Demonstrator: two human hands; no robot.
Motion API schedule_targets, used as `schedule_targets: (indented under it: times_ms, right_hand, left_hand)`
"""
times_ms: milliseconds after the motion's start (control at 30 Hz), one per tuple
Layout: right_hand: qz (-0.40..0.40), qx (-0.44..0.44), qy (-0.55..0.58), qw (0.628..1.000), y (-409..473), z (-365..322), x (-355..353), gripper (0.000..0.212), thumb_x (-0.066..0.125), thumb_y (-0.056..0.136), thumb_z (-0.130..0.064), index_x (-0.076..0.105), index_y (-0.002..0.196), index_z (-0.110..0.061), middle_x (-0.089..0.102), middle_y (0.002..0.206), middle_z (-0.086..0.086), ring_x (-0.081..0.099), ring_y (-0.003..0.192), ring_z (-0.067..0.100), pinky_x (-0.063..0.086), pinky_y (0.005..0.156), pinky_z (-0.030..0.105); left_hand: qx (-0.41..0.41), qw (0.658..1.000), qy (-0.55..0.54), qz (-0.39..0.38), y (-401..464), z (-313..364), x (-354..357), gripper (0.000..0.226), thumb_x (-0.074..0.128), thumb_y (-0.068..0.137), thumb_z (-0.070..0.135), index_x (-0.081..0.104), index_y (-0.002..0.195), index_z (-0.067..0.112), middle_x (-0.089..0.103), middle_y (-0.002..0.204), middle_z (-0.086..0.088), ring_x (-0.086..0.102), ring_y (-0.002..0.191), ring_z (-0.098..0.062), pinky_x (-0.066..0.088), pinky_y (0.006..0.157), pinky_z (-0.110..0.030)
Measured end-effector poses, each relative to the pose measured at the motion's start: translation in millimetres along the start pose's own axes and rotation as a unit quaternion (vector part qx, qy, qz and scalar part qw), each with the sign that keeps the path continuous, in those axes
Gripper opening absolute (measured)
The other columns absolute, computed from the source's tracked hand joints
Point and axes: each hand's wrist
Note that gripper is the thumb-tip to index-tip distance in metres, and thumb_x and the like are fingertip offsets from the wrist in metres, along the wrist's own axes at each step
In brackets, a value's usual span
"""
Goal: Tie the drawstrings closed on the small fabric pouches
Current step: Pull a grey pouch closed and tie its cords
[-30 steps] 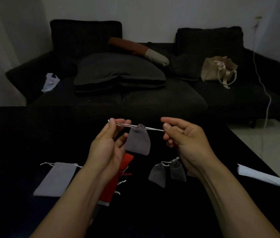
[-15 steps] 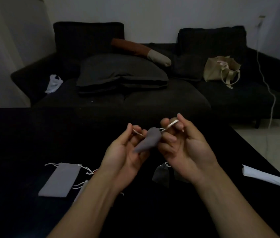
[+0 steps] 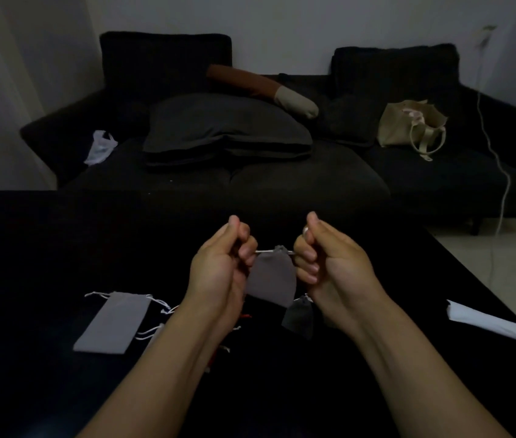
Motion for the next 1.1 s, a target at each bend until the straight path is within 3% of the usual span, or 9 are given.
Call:
schedule_targets:
  times_ms: [133,233,333,533,633,733,867,1000,1100]
  right_hand:
    - [-0.004,-0.005,-0.022,1.000,-0.9,0.3,2.2,0.034,0.052,0.096,-0.034,0.050,0.067,-0.015,0.037,0.051,-0.002,0.030,0.040,0.006,0.026,0.035,0.016]
    - [-0.023,0.012,0.013,1.000,-3.0,0.3,3.4,0.031,0.052,0.092,-0.037,0.050,0.070,-0.014,0.040,0.053,-0.002,0.034,0.041,0.006,0.029,0.037,0.016]
    - [-0.012,0.018,0.059,0.998,-0.5,-3.5,2.4,0.031,0.054,0.087,-0.039,0.051,0.069,-0.015,0.041,0.052,-0.002,0.036,0.040,0.006,0.031,0.035,0.016]
    - [-0.001,0.024,0.080,0.997,1.7,-2.8,-1.3,0.031,0.060,0.082,-0.042,0.058,0.072,-0.013,0.042,0.054,-0.001,0.037,0.041,0.006,0.030,0.036,0.016]
    - [-0.012,0.011,0.046,0.999,0.1,-2.1,-6.1,0.017,0.064,0.081,-0.026,0.070,0.077,-0.010,0.052,0.061,0.002,0.044,0.047,0.006,0.033,0.039,0.016]
    - [-0.023,-0.003,0.011,1.000,0.5,-2.8,-11.1,0.019,0.061,0.080,-0.009,0.069,0.098,-0.008,0.064,0.072,0.006,0.050,0.053,0.007,0.036,0.042,0.016]
    - [-0.024,0.003,-0.046,0.999,0.6,-4.0,-15.2,0.038,0.060,0.088,-0.008,0.056,0.125,-0.017,0.070,0.079,0.004,0.055,0.056,0.006,0.042,0.047,0.017]
    - [-0.027,0.027,-0.094,0.995,-0.7,-0.6,-13.3,0.044,0.067,0.078,-0.017,0.063,0.120,-0.005,0.070,0.079,0.003,0.054,0.057,0.005,0.042,0.048,0.015]
    - [-0.023,0.036,-0.101,0.994,-2.2,3.9,-11.1,0.027,0.069,0.076,-0.022,0.074,0.097,-0.006,0.070,0.077,0.003,0.056,0.057,0.006,0.041,0.047,0.015]
  left_hand:
    - [0.051,0.997,0.064,-0.004,-1.5,-5.1,2.5,0.045,0.044,0.101,0.035,0.071,0.068,0.021,0.055,0.058,0.003,0.053,0.055,-0.006,0.046,0.055,-0.016]
    - [0.029,0.995,0.088,-0.022,-3.3,-6.9,-1.8,0.046,0.050,0.090,0.049,0.075,0.091,0.010,0.075,0.088,-0.009,0.071,0.082,-0.017,0.057,0.073,-0.024]
    - [-0.013,0.996,0.074,-0.041,-7.3,-13.0,-0.1,0.052,0.063,0.076,0.052,0.075,0.102,0.008,0.074,0.106,-0.015,0.071,0.097,-0.021,0.056,0.084,-0.028]
    - [-0.008,0.997,0.041,-0.062,-6.8,-18.9,2.7,0.024,0.064,0.079,0.027,0.080,0.093,0.016,0.076,0.098,-0.009,0.073,0.090,-0.013,0.056,0.074,-0.020]
    - [-0.014,0.998,0.036,-0.059,-3.5,-13.9,-0.4,0.024,0.062,0.077,0.023,0.081,0.088,0.014,0.077,0.093,-0.010,0.073,0.085,-0.014,0.058,0.074,-0.022]
    - [-0.021,0.995,0.043,-0.086,-4.0,-5.9,-5.9,0.028,0.062,0.079,0.022,0.079,0.096,0.007,0.076,0.100,-0.014,0.073,0.088,-0.017,0.057,0.072,-0.024]
    - [-0.030,0.991,0.041,-0.122,-6.1,2.6,-12.6,0.025,0.065,0.084,0.024,0.076,0.099,0.008,0.071,0.110,-0.019,0.067,0.097,-0.026,0.050,0.086,-0.032]
    - [-0.038,0.992,-0.015,-0.122,-6.5,4.0,-12.2,0.020,0.073,0.076,0.027,0.079,0.090,0.015,0.076,0.098,-0.011,0.074,0.087,-0.020,0.057,0.074,-0.032]
    - [-0.069,0.989,-0.095,-0.086,-7.1,3.4,-7.5,0.015,0.071,0.074,0.026,0.081,0.078,0.016,0.078,0.090,-0.006,0.076,0.080,-0.016,0.059,0.062,-0.028]
Point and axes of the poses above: each hand's wrist, its own y-axis towards the middle knuckle, its own x-axis out of the palm, z = x × y
